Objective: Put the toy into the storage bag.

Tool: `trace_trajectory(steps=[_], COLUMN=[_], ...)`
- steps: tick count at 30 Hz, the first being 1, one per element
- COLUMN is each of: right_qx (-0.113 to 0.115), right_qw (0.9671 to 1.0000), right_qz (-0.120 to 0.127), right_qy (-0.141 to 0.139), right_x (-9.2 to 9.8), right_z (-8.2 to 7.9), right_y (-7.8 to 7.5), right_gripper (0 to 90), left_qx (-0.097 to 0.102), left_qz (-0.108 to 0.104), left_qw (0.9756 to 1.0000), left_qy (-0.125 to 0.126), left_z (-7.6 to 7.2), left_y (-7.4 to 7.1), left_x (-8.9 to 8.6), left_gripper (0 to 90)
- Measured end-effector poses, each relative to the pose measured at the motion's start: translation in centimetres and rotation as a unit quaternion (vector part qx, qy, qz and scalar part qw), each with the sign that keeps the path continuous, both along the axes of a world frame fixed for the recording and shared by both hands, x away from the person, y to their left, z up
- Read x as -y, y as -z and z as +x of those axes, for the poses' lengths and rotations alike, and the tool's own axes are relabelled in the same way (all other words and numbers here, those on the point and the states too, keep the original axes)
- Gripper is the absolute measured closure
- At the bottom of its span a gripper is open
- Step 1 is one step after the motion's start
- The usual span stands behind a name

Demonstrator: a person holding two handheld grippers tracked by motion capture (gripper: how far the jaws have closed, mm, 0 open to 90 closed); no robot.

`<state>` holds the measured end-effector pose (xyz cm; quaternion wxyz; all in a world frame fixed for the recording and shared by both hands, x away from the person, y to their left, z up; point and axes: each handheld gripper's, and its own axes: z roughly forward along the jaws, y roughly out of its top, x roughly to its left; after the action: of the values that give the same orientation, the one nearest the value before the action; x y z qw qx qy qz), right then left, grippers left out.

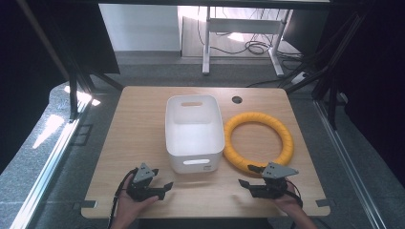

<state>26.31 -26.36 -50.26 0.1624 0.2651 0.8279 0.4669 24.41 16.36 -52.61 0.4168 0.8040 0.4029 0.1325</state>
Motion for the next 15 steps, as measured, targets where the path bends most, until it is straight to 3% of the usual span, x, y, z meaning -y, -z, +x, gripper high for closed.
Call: trace_trajectory(steps=[10, 15], right_qx=[-0.011, -0.014], right_qw=[0.9997, 0.9996], right_qz=[-0.017, -0.023], right_qy=[-0.012, -0.009], right_x=[0.8, 1.3], right_z=[0.3, 0.0], right_y=[0.0, -0.6], right_gripper=[30.5, 27.7], left_qx=[-0.007, 0.004], left_qz=[0.006, 0.013], left_qw=[1.0, 0.9998], left_qy=[-0.001, 0.012], left_z=[0.3, 0.3], left_y=[0.3, -0.1], left_x=[0.3, 0.6], left_gripper=[22.7, 22.8])
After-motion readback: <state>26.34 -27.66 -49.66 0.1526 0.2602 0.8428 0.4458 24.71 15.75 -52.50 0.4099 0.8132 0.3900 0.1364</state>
